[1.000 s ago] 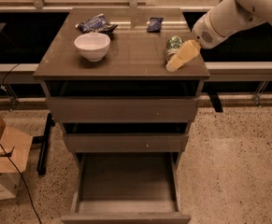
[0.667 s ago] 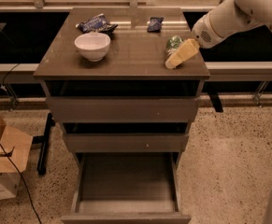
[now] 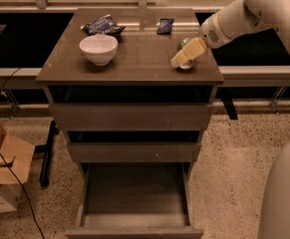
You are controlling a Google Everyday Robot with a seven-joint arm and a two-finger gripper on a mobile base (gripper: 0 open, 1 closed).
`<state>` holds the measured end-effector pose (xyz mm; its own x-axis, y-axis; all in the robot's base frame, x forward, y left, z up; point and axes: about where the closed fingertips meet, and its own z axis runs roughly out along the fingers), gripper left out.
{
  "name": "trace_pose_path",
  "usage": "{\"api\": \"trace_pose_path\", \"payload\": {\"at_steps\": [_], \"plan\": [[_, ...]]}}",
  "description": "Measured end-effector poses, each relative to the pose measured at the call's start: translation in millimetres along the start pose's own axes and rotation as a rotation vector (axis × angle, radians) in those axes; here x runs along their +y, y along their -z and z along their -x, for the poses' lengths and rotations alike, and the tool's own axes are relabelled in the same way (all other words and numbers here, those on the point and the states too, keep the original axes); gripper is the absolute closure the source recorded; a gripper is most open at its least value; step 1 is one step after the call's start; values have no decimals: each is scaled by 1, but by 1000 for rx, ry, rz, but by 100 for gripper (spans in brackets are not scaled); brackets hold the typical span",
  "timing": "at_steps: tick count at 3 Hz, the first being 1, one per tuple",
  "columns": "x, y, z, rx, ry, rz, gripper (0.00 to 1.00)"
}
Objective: Place green can into bottom drawer
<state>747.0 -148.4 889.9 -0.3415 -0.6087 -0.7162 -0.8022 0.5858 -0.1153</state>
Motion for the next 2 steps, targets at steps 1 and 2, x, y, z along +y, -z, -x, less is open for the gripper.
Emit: {"api": "trace_pose_path", "payload": {"at_steps": [1,2], "plan": [[-4,-16,5,-17,-9,25,0],[-6,-31,2,-17,-30,48,0]]}}
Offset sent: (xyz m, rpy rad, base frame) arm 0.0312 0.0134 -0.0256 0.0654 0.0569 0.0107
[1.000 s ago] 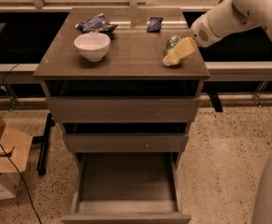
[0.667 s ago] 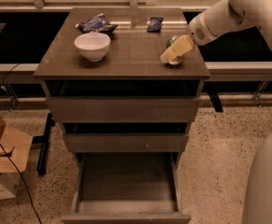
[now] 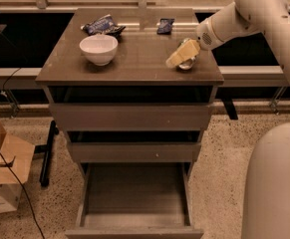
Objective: Place green can into bottom drawer
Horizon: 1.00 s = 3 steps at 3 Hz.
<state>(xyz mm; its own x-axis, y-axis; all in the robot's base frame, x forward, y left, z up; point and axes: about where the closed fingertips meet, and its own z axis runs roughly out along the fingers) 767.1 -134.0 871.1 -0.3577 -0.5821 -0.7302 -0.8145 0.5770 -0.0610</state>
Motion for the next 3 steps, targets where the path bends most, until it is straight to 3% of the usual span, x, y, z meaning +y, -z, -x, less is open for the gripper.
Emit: {"api": "trace_pose_path", "payload": {"at_steps": [3], "plan": [[-6,-26,-10,21,-49,14,0]]}}
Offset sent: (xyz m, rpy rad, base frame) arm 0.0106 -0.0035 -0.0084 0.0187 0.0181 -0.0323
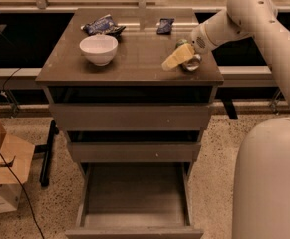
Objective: Place green can into bottom drawer
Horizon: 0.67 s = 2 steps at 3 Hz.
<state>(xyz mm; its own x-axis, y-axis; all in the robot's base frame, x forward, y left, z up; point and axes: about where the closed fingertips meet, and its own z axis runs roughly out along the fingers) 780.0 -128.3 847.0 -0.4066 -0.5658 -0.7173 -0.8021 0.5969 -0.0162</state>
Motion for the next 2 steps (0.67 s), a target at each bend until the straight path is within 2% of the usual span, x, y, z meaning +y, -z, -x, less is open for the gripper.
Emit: {"api": "trace_pose_path", "payload": {"at_steps": [1,2], "plan": [[-2,-6,-4,14,-14,0,0],[0,-8,-2,48,-3,-21,18]]}}
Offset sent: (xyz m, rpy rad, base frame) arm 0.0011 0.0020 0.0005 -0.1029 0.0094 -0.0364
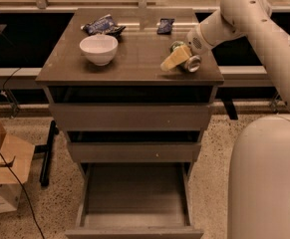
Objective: Place green can into bottom drawer
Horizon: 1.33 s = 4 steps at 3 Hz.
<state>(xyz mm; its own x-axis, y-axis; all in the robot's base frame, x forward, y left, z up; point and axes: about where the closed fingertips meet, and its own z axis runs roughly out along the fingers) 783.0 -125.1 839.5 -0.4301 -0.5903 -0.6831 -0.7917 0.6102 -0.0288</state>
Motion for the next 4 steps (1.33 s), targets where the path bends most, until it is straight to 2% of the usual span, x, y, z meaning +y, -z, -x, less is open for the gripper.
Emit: {"api": "trace_pose_path", "payload": {"at_steps": [1,2,3,4], "plan": [[5,-1,7,38,49,-18,41],[15,2,15,54,108,-24,72],[34,10,29,40,191,-19,95],[67,21,50,15,305,-19,100]]}}
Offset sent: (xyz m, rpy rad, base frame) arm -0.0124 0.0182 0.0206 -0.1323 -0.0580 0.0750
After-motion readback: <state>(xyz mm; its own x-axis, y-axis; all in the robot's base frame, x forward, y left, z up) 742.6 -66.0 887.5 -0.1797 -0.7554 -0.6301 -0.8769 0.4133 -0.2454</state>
